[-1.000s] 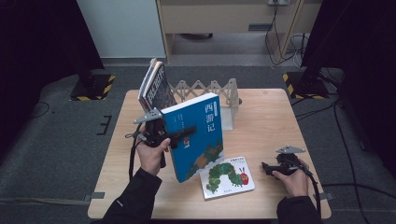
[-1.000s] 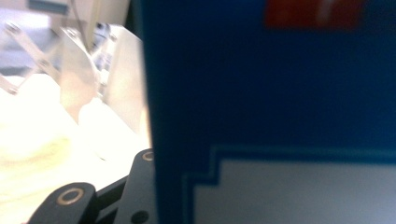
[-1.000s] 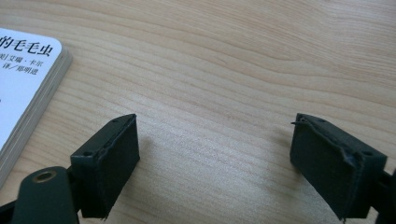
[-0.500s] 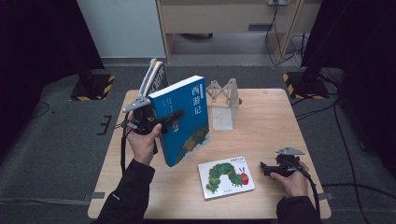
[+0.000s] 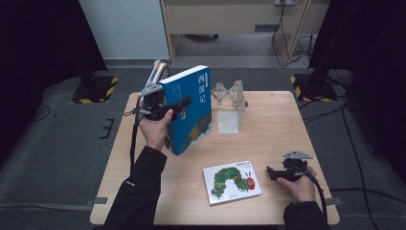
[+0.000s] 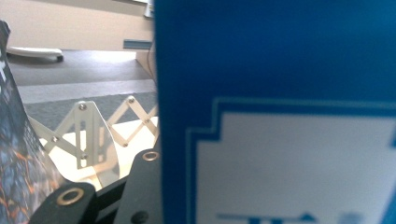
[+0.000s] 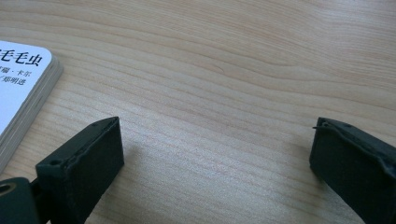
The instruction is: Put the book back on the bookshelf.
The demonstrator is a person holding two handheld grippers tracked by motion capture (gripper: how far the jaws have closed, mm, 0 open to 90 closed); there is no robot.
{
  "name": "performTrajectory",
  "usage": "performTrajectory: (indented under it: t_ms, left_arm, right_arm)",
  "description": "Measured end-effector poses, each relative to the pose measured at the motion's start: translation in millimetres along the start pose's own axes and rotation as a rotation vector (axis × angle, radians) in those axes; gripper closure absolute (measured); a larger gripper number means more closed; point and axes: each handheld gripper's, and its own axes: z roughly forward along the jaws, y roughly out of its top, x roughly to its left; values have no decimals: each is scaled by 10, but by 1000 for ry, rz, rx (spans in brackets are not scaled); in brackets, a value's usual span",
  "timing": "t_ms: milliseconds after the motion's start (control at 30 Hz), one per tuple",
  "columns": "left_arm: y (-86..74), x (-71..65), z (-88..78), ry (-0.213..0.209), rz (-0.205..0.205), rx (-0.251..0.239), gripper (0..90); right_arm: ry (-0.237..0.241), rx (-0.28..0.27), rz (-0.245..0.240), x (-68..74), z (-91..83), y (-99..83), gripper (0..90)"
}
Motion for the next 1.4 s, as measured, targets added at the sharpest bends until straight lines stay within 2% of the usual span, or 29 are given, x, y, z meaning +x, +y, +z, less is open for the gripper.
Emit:
performTrajectory:
  t_ms: [200, 300, 433, 567, 700, 800, 967, 1233, 1400]
  left_arm:
    - [48, 32, 179, 14, -2, 3, 612]
    - [82, 54, 257, 36, -5, -8, 612]
    - [125, 87, 347, 71, 14, -1, 611]
    - [133, 139, 435, 81, 5, -5, 612]
    - [136, 190, 528, 95, 16, -2, 612]
    - [112, 208, 589, 116, 21, 4, 611]
    - [76, 263, 727, 125, -12, 5, 611]
    - [16, 286, 946, 146, -10, 16, 611]
    - [-84, 307, 1084, 160, -10, 48, 611]
  right_arm:
    - [0, -1, -7, -5, 2, 1, 31]
    - [0, -1, -7, -5, 3, 1, 31]
    - [0, -1, -7, -6, 3, 1, 30]
    - [0, -1, -9, -7, 4, 2, 29]
    - [-1, -1, -10, -9, 6, 4, 27]
    - [-1, 0, -11, -10, 8, 6, 25]
    - [0, 0, -12, -11, 10, 8, 25]
    - [0, 0, -10, -9, 9, 7, 25]
    - [0, 0, -10, -9, 9, 7, 24]
